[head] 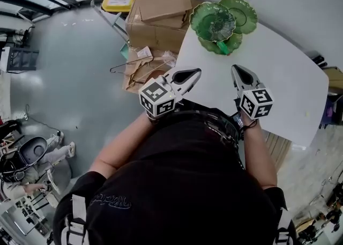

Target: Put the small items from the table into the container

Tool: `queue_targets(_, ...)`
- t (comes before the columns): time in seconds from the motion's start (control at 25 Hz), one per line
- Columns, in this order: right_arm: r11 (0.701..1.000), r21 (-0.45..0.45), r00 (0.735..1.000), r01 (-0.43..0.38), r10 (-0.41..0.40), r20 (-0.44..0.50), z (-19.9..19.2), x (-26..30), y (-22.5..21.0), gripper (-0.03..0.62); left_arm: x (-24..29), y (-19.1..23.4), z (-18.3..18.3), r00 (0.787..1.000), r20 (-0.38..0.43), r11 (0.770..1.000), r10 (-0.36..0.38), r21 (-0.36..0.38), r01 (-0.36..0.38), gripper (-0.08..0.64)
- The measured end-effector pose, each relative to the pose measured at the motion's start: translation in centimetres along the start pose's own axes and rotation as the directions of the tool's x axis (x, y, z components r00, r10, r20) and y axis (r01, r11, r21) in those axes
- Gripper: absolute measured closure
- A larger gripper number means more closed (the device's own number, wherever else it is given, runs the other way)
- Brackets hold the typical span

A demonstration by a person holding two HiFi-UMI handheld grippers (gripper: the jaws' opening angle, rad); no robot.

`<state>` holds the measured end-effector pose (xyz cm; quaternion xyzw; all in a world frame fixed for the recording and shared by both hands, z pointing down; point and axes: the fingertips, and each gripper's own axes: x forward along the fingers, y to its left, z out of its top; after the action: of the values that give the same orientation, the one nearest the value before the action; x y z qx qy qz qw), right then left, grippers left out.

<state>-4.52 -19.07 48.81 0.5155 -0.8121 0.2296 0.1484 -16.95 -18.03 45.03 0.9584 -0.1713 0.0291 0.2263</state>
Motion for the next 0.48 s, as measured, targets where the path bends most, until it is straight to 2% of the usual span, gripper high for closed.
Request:
queue_targets(0.2,0.999,-0.034,1.000,-0.004,0.005,0.029,1.1,-0.8,2.8,0.575,-1.7,0.3,1.2,0.999,0.038,1.000,0.003,0.013,-0.004,0.557)
queue_targets(0.48,0.999,-0.040,0.999,-0.001,0.003,0.037,1.3,-0.4,4.3,0.575,-3.0,0.5,1.7,0.998,0.059,1.000,-0.005,0.018,0.004,0.557)
